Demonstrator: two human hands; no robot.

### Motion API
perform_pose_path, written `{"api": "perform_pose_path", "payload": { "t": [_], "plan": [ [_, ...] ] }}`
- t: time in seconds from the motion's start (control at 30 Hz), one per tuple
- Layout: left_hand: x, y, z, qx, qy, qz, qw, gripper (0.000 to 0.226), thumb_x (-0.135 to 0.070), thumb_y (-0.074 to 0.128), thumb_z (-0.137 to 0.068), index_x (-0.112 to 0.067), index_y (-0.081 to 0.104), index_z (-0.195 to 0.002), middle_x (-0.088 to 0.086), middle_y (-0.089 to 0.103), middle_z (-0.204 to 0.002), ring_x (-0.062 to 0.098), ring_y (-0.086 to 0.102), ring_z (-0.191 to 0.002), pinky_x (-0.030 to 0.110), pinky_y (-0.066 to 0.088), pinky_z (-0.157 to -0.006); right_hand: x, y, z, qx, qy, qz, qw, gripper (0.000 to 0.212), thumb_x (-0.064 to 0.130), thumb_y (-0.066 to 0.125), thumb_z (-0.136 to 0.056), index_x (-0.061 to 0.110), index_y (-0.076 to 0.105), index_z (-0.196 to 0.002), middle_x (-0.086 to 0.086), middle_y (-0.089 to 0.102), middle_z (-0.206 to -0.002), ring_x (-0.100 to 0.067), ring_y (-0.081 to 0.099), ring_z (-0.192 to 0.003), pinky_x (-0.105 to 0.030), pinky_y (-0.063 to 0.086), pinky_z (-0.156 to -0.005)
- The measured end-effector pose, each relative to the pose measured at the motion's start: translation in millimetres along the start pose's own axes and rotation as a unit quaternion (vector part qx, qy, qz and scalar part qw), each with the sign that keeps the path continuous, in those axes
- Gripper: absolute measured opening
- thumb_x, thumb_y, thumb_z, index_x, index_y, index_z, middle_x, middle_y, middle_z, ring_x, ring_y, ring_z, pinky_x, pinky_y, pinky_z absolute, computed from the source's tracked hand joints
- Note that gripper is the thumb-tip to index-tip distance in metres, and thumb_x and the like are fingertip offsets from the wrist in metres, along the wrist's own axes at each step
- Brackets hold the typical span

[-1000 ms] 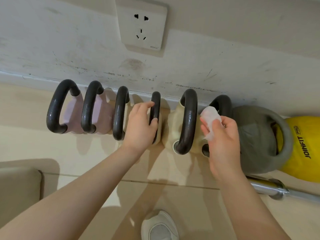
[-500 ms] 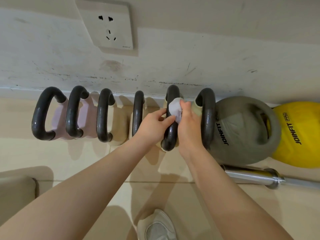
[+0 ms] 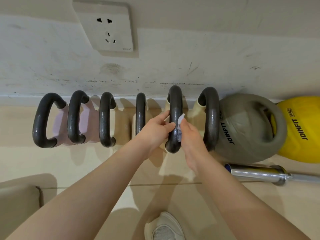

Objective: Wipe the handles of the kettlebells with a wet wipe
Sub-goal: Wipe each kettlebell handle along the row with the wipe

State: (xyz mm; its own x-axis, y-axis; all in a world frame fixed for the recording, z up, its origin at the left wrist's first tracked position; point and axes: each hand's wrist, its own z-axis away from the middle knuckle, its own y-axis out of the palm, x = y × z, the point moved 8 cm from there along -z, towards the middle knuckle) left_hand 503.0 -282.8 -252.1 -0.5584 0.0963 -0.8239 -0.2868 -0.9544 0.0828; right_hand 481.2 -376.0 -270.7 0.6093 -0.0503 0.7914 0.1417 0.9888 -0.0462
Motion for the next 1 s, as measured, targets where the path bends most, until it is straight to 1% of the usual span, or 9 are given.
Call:
{"api": "perform_pose_path", "payload": {
  "t": [0.07, 0.17, 0.33, 0.43, 0.53, 0.63, 0.7, 0.83, 1.0],
  "plan": [
    [3, 0, 2, -0.010, -0.009, 0.008, 1.000, 0.040, -0.013, 0.049, -0.094, -0.038, 0.050, -0.125, -0.011, 0.060, -0.063, 0.000, 0.060, -0.063, 0.020, 0.048, -0.077, 9, 2, -11, -0.009, -0.009, 0.012, 1.000, 0.040, 0.042, 0.029, -0.099, 0.018, 0.057, -0.114, -0.008, 0.065, -0.111, -0.020, 0.062, -0.101, -0.036, 0.049, -0.088],
    [4, -1, 5, -0.020, -0.011, 0.010, 1.000, 0.042, -0.014, 0.050, -0.093, -0.038, 0.048, -0.128, -0.008, 0.063, -0.070, 0.002, 0.062, -0.067, 0.020, 0.048, -0.076, 15, 6, -16, -0.034, -0.060, 0.020, 0.997, 0.031, 0.047, 0.029, -0.096, 0.034, 0.055, -0.107, -0.002, 0.063, -0.113, -0.020, 0.060, -0.106, -0.046, 0.046, -0.097],
    [8, -4, 6, -0.034, -0.012, 0.004, 0.999, 0.039, -0.016, 0.051, -0.093, -0.030, 0.050, -0.130, -0.004, 0.064, -0.080, 0.006, 0.062, -0.072, 0.027, 0.050, -0.090, -19, -1, 19, -0.034, -0.141, 0.052, 0.988, 0.028, 0.033, 0.031, -0.101, 0.043, 0.048, -0.120, 0.016, 0.062, -0.112, 0.007, 0.056, -0.105, -0.017, 0.042, -0.091],
    [9, -5, 9, -0.040, -0.016, -0.003, 0.999, 0.031, -0.018, 0.050, -0.094, -0.023, 0.057, -0.124, -0.008, 0.062, -0.072, -0.004, 0.057, -0.054, 0.018, 0.050, -0.075, -42, 3, 35, -0.038, -0.184, 0.098, 0.977, 0.042, 0.027, 0.031, -0.100, 0.031, 0.031, -0.141, 0.015, 0.050, -0.131, 0.010, 0.044, -0.120, -0.011, 0.033, -0.099],
    [17, -8, 17, -0.051, -0.011, -0.040, 0.998, 0.023, -0.020, 0.049, -0.094, -0.015, 0.064, -0.110, -0.009, 0.062, -0.077, 0.001, 0.057, -0.068, 0.011, 0.044, -0.067, -61, 8, 34, -0.060, -0.178, 0.149, 0.971, 0.039, 0.022, 0.034, -0.097, 0.033, 0.031, -0.135, 0.009, 0.049, -0.128, 0.007, 0.044, -0.116, -0.006, 0.031, -0.096],
    [23, -7, 25, -0.037, 0.012, -0.084, 0.996, 0.019, -0.017, 0.053, -0.091, -0.013, 0.066, -0.104, -0.001, 0.055, -0.085, 0.010, 0.052, -0.081, 0.006, 0.041, -0.064, -70, 7, 26, -0.084, -0.173, 0.215, 0.958, 0.054, 0.035, 0.035, -0.092, 0.017, 0.029, -0.142, -0.001, 0.047, -0.135, -0.013, 0.043, -0.125, -0.026, 0.034, -0.106],
    [25, -8, 24, -0.034, 0.015, -0.089, 0.995, 0.016, -0.015, 0.056, -0.089, -0.014, 0.067, -0.101, -0.001, 0.052, -0.082, 0.011, 0.052, -0.080, 0.007, 0.041, -0.066, -62, 6, 27, -0.087, -0.194, 0.235, 0.948, 0.059, 0.041, 0.033, -0.089, 0.019, 0.026, -0.144, -0.001, 0.044, -0.139, -0.014, 0.041, -0.129, -0.038, 0.035, -0.108],
    [24, -11, 17, -0.009, 0.010, -0.088, 0.996, 0.011, -0.014, 0.060, -0.087, -0.016, 0.069, -0.092, -0.004, 0.056, -0.077, 0.008, 0.055, -0.075, 0.013, 0.044, -0.072, -46, 10, 37, -0.070, -0.254, 0.208, 0.942, 0.061, 0.028, 0.032, -0.095, 0.035, 0.002, -0.147, 0.009, 0.021, -0.155, -0.009, 0.027, -0.140, -0.035, 0.030, -0.113],
    [21, -13, 14, -0.001, 0.020, -0.094, 0.995, 0.012, -0.012, 0.064, -0.084, -0.023, 0.067, -0.085, -0.005, 0.061, -0.077, 0.006, 0.058, -0.075, 0.008, 0.046, -0.069, -64, 4, 18, -0.095, -0.245, 0.254, 0.931, 0.067, 0.041, 0.034, -0.087, 0.018, 0.015, -0.147, -0.006, 0.039, -0.146, -0.018, 0.038, -0.133, -0.044, 0.036, -0.107]
  ]
}}
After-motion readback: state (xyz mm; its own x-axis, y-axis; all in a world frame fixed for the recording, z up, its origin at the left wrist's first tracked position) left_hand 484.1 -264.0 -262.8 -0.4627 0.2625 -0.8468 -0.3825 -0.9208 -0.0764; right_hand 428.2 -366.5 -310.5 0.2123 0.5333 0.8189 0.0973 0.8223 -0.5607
